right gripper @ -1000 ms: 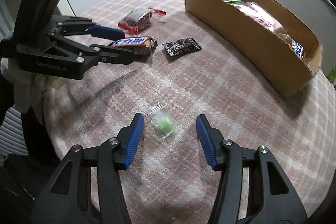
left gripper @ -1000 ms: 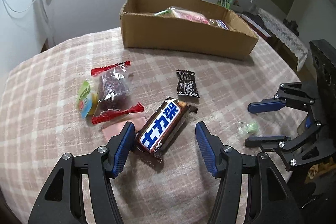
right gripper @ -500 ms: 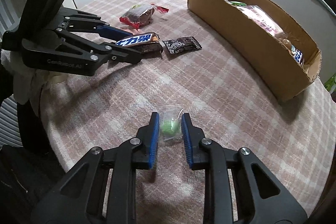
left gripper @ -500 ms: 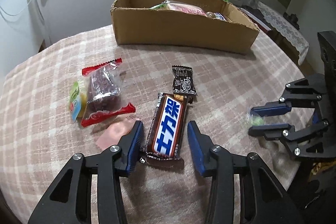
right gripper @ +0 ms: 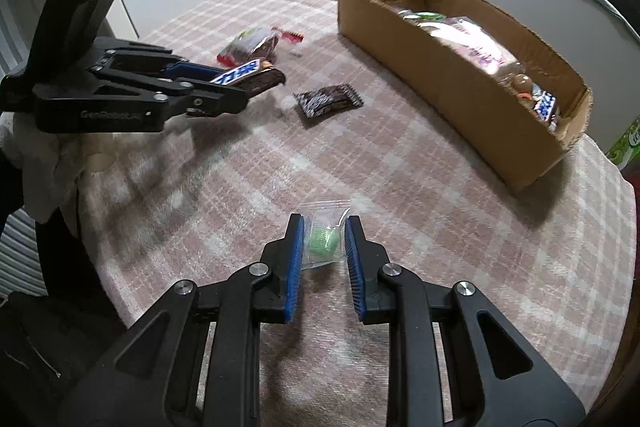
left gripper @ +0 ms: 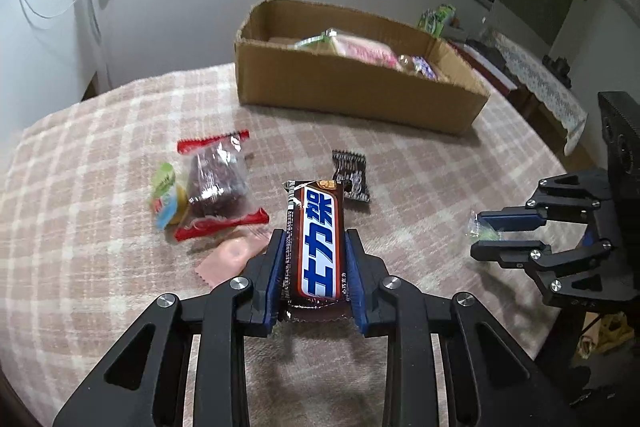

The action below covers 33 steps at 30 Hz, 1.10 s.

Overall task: Organize snacks
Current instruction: 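Carry the chocolate bar and green candy bag into the box and release both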

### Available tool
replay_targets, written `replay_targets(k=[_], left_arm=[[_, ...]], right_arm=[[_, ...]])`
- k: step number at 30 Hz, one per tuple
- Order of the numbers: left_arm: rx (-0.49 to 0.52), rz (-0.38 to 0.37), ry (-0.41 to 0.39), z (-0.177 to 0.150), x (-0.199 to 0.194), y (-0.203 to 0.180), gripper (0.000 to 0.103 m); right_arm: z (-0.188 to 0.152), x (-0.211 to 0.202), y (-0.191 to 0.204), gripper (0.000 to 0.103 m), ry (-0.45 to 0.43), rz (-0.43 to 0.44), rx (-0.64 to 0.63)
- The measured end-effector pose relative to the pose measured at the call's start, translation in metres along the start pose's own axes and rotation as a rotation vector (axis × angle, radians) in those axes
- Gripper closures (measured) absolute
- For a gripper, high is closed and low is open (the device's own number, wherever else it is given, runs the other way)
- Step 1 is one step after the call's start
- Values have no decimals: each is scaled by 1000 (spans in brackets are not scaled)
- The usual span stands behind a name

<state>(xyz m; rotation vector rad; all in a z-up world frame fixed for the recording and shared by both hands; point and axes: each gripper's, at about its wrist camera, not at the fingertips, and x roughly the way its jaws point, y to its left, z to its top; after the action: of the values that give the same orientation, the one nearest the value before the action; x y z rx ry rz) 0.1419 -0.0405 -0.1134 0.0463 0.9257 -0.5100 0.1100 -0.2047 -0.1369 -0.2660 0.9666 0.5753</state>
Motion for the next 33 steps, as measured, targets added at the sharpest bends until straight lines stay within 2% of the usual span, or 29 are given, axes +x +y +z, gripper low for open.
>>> replay_targets(k=[7,19,25,33], left_arm=[[-6,-10,-69,23,-17,0,76],[-11,10,-156,83,-22,7,76],[-16,26,-184,117,-11,9,76],[-30,21,-164,149,20,10,76]], right_arm=[[15,-28,-16,81,-70,-34,31],[61,-73,-76,81,-211,-127,122],[84,-74,-110,81,-226,-165,166],[109,-53,-145,81,-207,-208,189]])
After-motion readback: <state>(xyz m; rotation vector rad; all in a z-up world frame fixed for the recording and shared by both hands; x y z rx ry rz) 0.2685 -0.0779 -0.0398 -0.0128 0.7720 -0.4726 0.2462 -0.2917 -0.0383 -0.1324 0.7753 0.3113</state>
